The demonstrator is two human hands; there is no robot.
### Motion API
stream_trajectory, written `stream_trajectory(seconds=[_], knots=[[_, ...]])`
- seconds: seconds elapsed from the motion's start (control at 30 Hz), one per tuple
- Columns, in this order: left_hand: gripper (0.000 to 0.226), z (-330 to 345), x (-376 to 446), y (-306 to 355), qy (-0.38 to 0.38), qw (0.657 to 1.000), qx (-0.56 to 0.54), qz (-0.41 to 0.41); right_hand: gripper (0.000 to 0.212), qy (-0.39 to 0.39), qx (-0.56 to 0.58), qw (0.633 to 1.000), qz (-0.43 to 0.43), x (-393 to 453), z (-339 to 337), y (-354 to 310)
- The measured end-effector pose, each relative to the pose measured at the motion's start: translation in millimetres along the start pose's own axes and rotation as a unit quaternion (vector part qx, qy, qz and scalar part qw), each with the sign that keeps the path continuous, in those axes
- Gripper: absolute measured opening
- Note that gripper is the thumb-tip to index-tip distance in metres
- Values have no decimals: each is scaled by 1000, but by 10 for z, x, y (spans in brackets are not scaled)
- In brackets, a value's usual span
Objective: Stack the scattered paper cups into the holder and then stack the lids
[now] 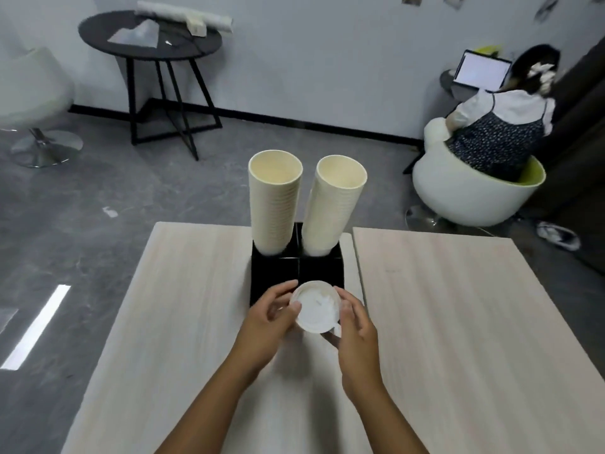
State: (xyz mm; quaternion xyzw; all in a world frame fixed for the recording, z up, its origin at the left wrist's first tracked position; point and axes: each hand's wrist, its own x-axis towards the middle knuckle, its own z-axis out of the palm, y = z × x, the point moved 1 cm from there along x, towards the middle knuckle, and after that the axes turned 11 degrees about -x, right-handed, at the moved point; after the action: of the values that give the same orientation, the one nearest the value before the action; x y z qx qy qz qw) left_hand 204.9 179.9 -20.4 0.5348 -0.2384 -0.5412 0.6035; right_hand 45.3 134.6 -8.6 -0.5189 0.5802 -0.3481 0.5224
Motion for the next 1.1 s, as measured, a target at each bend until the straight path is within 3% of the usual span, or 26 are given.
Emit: stream_trajectory(seconds=[0.17,0.33,0.7,0.9,1.1], knots=[[24,413,401,-15,46,999,-5,-26,24,20,-11,999,24,538,-205,-68],[36,501,630,-83,121,992,10,-44,21,11,-34,999,33,894,-237,3],[11,429,758,-337,232,958,170,-20,9,-8,-119,992,38,1244,-223,253],[20,393,860,-451,255,944,207,-33,13,-12,-225,974,17,1346,-229,349],[20,453,797,-405,246,942,230,-3,13,-33,-206,978,-11,1318,-342,373]])
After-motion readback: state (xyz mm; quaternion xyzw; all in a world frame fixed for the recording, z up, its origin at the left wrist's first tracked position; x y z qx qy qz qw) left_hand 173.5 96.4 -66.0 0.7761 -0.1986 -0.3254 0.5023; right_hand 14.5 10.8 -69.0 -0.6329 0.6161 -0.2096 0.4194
